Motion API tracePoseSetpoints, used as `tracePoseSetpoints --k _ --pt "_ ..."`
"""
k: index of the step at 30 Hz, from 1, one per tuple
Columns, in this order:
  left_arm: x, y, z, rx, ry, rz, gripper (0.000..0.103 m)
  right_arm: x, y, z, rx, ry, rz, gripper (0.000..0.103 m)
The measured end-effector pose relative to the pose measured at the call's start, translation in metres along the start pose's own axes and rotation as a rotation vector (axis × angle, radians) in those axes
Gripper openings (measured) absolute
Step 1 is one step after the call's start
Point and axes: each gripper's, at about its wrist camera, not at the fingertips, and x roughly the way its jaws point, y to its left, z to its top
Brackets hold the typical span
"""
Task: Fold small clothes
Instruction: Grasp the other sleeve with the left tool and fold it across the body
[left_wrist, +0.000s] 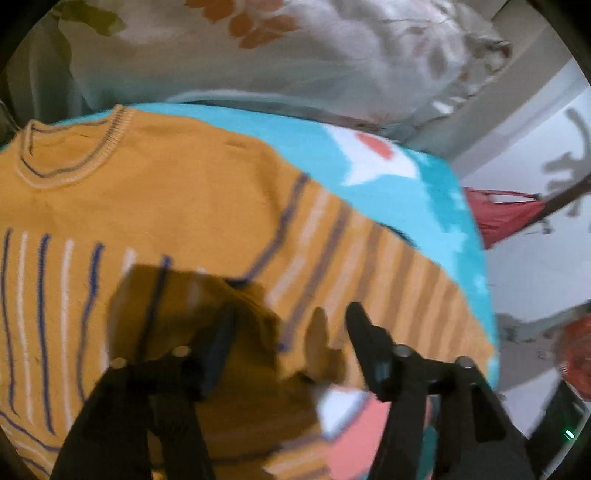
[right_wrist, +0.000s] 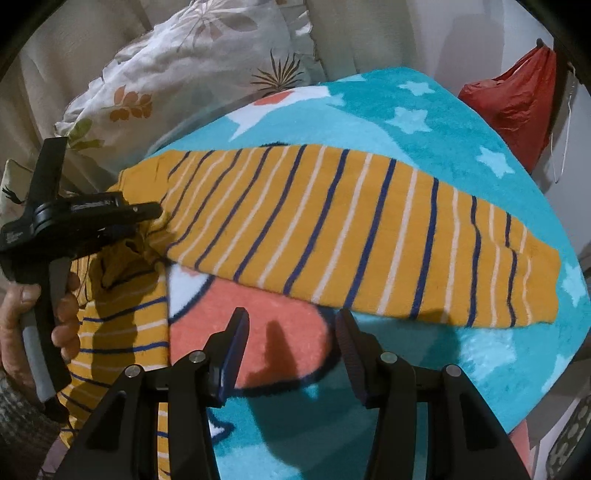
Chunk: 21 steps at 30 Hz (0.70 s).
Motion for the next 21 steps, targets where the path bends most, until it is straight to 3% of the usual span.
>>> tracePoseSetpoints --k 5,9,11,15,18,21 --pt "-0.045 0.008 -0.02 -0.029 -0.027 0.004 0.064 0.005 0.021 0.021 -0.03 -0.018 0.063 0.053" --pt "-0.09 0.048 -0.049 -0.097 -0.088 0.151 0.067 0.012 0.059 0.038 -0.096 -0.031 0.172 0.053" --pt "-0.108 0.076 -0.066 -0.154 -0.1 0.253 0.067 0.017 0.088 0.044 -0.15 -0.036 0.244 0.053" --pt "-0.13 0.124 -0.101 -0.265 -0.11 0.387 0.067 0.045 0.147 0.052 -0.245 -0.002 0.391 0.053" --pt "-0.14 0.157 -0.129 -0.364 -0.109 0.432 0.067 0.08 0.172 0.056 -0.268 0.061 0.414 0.053" --pt "-0.14 0.186 -0.155 -0.456 -0.08 0.467 0.067 0.106 0.177 0.056 -0.266 0.118 0.374 0.053"
